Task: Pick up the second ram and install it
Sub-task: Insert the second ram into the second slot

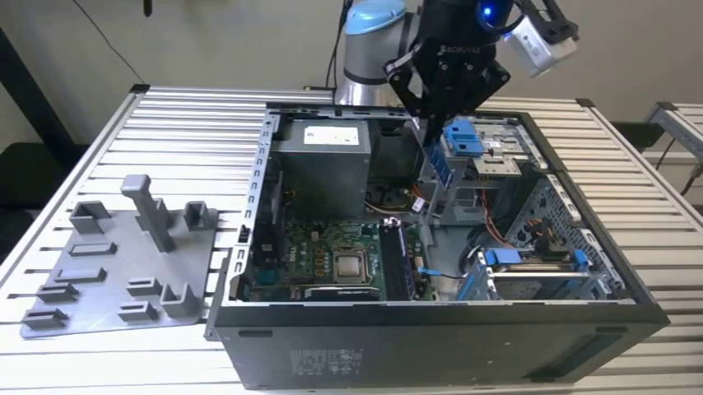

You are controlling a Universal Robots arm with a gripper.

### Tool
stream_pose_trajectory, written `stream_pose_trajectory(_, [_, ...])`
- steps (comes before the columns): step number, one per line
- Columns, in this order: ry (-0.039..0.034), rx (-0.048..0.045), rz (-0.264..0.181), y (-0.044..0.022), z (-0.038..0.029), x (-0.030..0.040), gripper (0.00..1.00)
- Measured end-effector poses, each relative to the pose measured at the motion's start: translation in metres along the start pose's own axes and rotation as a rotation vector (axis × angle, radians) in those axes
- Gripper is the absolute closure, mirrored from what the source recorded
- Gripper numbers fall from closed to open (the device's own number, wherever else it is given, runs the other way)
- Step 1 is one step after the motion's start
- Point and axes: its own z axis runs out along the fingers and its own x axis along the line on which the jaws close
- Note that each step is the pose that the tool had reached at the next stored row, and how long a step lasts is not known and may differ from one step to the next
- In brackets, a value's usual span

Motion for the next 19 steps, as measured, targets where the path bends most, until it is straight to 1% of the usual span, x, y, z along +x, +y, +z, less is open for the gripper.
stream_pose_trajectory(9, [0.0002, -0.0013, 0.13, 0.0, 0.0034, 0.0, 0.86])
stream_pose_trajectory(11, [0.0002, -0.0015, 0.141, 0.0, 0.0041, 0.0, 0.86])
stream_pose_trajectory(13, [-0.0001, -0.0016, 0.142, 0.0, 0.0047, -0.0001, 0.86])
stream_pose_trajectory(14, [-0.0011, -0.0016, 0.142, 0.0, 0.0051, -0.0001, 0.86])
stream_pose_trajectory(17, [-0.0098, -0.002, 0.142, 0.0, 0.0081, 0.0, 0.86])
stream_pose_trajectory(19, [-0.0104, -0.0018, 0.142, 0.0, 0.0114, 0.0, 0.86])
